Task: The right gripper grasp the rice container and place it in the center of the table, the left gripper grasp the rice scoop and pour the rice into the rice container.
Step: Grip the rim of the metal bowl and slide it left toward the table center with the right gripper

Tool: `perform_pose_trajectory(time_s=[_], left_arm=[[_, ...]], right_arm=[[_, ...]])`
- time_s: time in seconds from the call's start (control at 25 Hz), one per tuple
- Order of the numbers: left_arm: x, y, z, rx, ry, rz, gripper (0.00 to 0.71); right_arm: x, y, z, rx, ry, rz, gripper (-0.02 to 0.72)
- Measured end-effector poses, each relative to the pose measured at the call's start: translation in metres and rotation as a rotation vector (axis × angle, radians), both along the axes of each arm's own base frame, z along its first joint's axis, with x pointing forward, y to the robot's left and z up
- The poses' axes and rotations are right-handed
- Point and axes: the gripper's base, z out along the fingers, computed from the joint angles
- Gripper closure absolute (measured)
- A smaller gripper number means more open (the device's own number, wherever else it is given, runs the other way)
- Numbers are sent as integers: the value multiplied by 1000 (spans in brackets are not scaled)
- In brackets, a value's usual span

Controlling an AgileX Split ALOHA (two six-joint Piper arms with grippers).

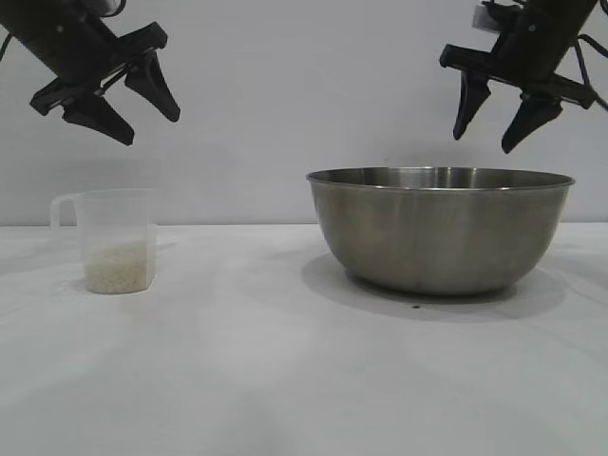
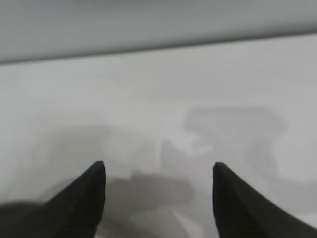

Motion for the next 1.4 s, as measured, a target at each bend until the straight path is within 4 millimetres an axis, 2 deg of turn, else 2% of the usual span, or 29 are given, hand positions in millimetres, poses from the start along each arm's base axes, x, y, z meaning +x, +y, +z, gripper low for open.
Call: perform_pose_trajectory(time_s=[0.16,0.48,0.72,1.0,1.24,1.28,1.36,1.4], left_arm=[[0,0,0,-1,1,-1,274],[0,0,0,-1,1,-1,274],[0,0,0,0,1,-3,274],[0,0,0,0,1,-3,274],[0,0,0,0,1,-3,274],[0,0,0,0,1,-3,274],[0,0,0,0,1,-3,274],[0,0,0,0,1,-3,274]], right_arm=[[-14,0,21,-5,56,31,304],[-19,-1,17,-10,120,46,304],[-12,9,-14,-18,187,66,304],[-7,10,-46,-34,255,71,304],[-5,10,-55,-39,273,71,304],[-5,10,-55,-40,273,71,370],[-5,10,-55,-41,272,71,436],[-5,10,-55,-41,272,71,428]])
